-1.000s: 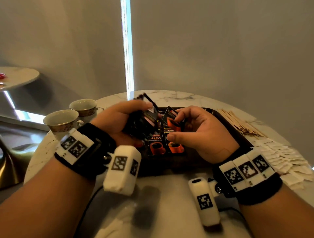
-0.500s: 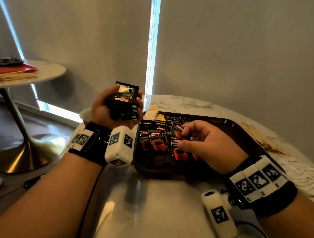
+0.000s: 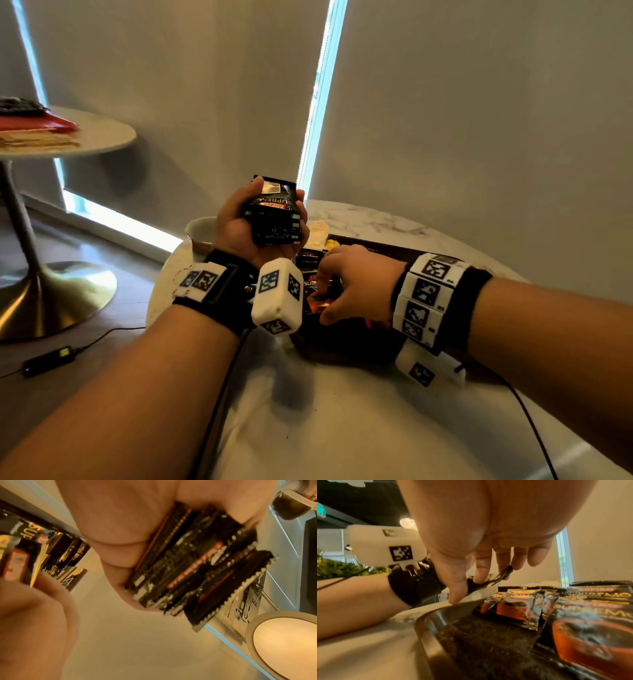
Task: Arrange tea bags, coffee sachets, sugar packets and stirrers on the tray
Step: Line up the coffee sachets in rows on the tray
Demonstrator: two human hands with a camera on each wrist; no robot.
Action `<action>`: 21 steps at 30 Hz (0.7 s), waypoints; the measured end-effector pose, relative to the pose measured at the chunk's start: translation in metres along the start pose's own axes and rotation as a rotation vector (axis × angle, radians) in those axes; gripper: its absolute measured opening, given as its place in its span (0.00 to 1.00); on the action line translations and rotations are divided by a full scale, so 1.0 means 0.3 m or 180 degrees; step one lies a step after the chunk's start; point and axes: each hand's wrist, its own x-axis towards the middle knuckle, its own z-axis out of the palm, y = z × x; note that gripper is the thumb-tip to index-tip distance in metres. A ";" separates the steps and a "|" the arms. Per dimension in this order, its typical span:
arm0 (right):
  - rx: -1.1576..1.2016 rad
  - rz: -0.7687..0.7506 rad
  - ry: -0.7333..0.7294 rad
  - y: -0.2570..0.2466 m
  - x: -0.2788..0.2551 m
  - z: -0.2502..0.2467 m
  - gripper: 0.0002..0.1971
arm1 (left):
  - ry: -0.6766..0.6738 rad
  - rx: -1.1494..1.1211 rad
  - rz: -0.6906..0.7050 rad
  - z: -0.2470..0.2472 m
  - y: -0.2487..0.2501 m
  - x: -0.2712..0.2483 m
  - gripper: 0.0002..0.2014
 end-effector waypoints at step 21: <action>-0.0341 0.0253 -0.0379 -0.032 0.073 0.039 0.34 | -0.0007 -0.0023 0.0221 -0.032 0.014 0.023 0.33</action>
